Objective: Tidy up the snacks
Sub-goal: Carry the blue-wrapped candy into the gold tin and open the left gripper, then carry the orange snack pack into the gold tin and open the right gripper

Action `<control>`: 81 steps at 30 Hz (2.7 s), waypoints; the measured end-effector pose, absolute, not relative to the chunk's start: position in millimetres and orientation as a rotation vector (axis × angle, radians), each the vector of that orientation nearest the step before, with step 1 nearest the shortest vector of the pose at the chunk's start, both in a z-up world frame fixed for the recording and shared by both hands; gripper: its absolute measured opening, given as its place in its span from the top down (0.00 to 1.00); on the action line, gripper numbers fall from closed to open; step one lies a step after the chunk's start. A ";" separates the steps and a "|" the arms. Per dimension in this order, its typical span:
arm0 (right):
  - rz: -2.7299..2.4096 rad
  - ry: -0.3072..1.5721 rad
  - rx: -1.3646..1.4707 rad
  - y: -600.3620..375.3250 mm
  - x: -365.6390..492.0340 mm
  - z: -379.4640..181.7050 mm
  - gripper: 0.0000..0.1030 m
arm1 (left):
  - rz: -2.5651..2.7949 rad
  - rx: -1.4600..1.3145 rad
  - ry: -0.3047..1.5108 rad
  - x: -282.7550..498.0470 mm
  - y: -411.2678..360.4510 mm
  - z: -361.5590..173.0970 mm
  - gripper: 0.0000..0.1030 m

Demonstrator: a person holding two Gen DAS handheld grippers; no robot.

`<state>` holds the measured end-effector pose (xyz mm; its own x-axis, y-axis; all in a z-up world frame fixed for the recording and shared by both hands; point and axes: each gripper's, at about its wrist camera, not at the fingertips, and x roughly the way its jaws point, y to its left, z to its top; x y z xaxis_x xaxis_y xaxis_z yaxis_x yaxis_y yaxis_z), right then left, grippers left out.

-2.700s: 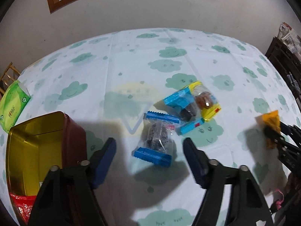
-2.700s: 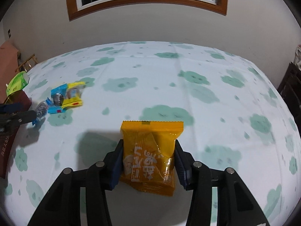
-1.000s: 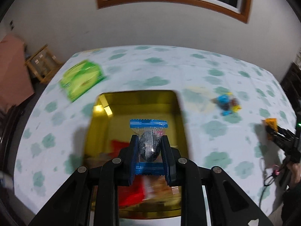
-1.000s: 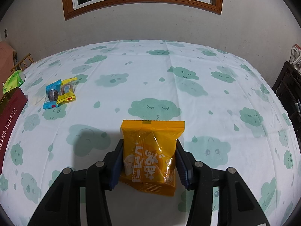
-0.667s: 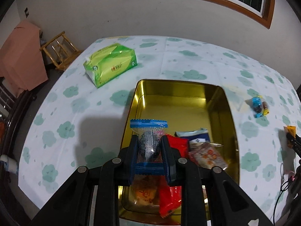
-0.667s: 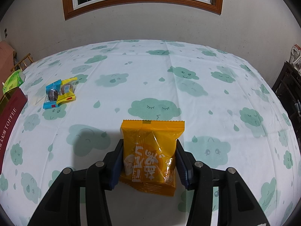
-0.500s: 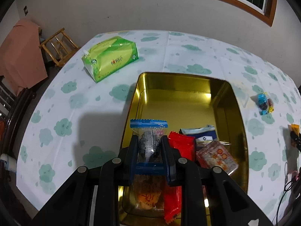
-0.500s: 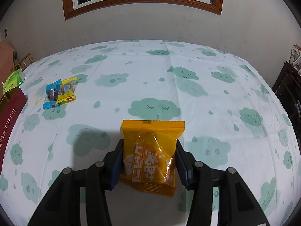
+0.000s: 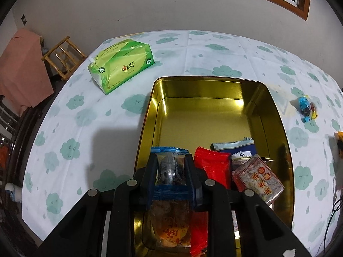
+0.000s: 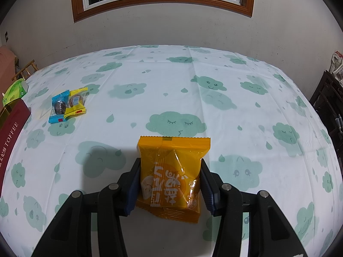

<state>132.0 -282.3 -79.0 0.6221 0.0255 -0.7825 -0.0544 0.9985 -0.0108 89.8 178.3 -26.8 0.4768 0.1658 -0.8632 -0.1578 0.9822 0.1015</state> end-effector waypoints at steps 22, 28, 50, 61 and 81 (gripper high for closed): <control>0.045 0.898 -0.036 -281.9 131.9 -78.9 0.50 | 0.221 -0.018 0.993 54.2 177.7 -2.5 0.40; 0.035 0.899 -0.035 -282.0 131.9 -78.9 0.52 | 0.231 -0.014 0.972 40.5 168.2 0.4 0.32; 0.054 0.882 -0.035 -245.2 112.6 -43.7 0.56 | 0.255 -0.023 0.968 20.5 155.0 -8.3 0.16; 0.227 0.866 -0.051 -166.2 82.3 -18.9 0.56 | 0.280 -0.012 0.960 8.7 158.9 -6.4 0.15; 0.488 0.867 -0.143 -31.8 54.6 -5.0 0.56 | 0.357 -0.119 0.942 -22.0 212.3 -3.1 0.15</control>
<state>54.6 -31.8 -5.0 0.5454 0.3532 -0.7601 -0.4668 0.8812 0.0746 -22.0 212.3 -3.1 0.5346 0.2477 -0.8080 -0.3508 0.9349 0.0545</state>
